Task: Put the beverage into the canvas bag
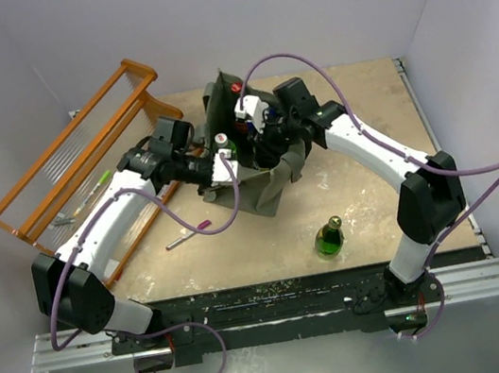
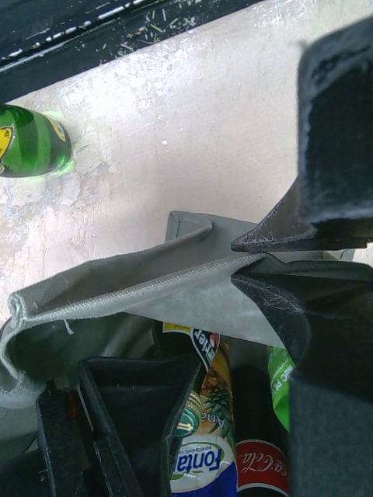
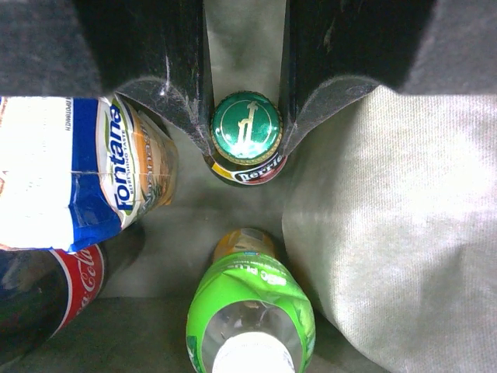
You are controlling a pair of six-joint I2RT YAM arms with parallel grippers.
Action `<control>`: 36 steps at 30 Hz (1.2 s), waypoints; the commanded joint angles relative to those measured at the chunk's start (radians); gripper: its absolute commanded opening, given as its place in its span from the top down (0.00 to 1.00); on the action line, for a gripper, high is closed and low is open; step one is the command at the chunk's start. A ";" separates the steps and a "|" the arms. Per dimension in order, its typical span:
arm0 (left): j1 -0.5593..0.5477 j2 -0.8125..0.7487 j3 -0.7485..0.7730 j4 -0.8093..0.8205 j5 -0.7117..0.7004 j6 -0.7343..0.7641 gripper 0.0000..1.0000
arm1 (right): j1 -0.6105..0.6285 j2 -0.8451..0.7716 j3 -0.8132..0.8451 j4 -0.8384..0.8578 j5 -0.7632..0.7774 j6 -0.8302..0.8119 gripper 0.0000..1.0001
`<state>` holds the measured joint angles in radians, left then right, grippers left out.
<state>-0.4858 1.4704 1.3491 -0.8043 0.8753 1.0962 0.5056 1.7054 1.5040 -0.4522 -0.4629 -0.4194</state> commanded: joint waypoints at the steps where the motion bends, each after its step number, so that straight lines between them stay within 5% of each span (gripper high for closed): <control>1: 0.004 0.022 -0.058 -0.051 -0.029 0.019 0.82 | -0.009 -0.090 -0.014 0.104 0.037 -0.018 1.00; 16: 0.004 0.022 -0.015 -0.085 -0.082 0.021 0.76 | -0.009 -0.054 -0.052 0.111 0.106 -0.042 1.00; 29: 0.004 -0.066 0.031 -0.079 -0.101 -0.004 0.38 | -0.009 -0.069 -0.076 0.113 0.041 -0.056 1.00; 36: 0.006 -0.022 0.115 -0.123 -0.142 -0.033 0.28 | -0.009 -0.024 -0.045 0.075 0.025 -0.101 1.00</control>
<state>-0.4854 1.4322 1.3937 -0.8711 0.7673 1.0889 0.5049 1.6951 1.4220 -0.3683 -0.4068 -0.4812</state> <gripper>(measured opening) 0.710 0.360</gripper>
